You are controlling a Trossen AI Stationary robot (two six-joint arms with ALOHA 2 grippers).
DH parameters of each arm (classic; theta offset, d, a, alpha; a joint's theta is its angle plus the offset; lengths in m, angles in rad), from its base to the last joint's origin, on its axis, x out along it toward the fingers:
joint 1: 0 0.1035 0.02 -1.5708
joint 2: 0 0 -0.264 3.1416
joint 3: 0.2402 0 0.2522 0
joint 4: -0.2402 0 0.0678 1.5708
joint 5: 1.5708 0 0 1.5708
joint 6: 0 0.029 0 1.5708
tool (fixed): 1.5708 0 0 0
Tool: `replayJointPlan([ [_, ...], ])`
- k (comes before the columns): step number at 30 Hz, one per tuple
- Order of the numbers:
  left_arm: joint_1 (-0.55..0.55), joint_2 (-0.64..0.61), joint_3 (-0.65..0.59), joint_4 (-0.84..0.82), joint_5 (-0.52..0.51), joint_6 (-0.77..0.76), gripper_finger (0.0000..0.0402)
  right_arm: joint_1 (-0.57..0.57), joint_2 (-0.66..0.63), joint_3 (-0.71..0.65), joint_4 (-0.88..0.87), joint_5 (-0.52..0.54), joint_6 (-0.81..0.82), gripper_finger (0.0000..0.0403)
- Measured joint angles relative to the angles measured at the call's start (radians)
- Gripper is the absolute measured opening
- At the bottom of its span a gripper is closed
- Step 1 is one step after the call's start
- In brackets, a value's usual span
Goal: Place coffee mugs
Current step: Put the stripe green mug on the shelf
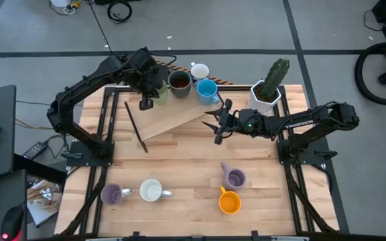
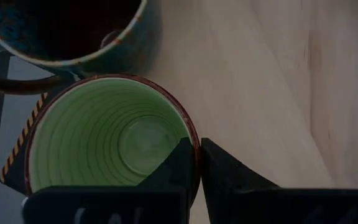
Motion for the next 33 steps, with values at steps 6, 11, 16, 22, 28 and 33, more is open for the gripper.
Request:
replayJointPlan([
  [6, 0.012, 0.000, 0.000, 0.022, 0.020, 0.002, 0.0026, 0.000, 0.000, 0.000, 0.004, 0.000, 0.000, 0.0199],
  [11, 0.009, 0.000, 0.000, 0.020, 0.021, 0.001, 0.0026, 0.000, 0.000, 0.000, 0.008, 0.000, 0.000, 0.0199],
  [16, 0.009, 0.000, 0.000, 0.020, 0.036, -0.001, 0.0027, 0.000, 0.000, 0.000, 0.016, 0.000, 0.000, 0.0199],
  [22, 0.009, 0.000, 0.000, 0.029, 0.039, -0.002, 0.0027, 0.000, 0.000, 0.000, 0.016, 0.000, 0.000, 0.0199],
  [28, 0.008, 0.021, 0.000, 0.041, 0.019, -0.001, 0.0027, 0.000, 0.000, 0.000, 0.015, -0.001, 0.000, 0.0199],
  [33, 0.008, 0.029, 0.000, 0.044, 0.000, 0.009, 0.0027, 0.000, 0.000, 0.000, 0.015, -0.006, 0.000, 0.0199],
])
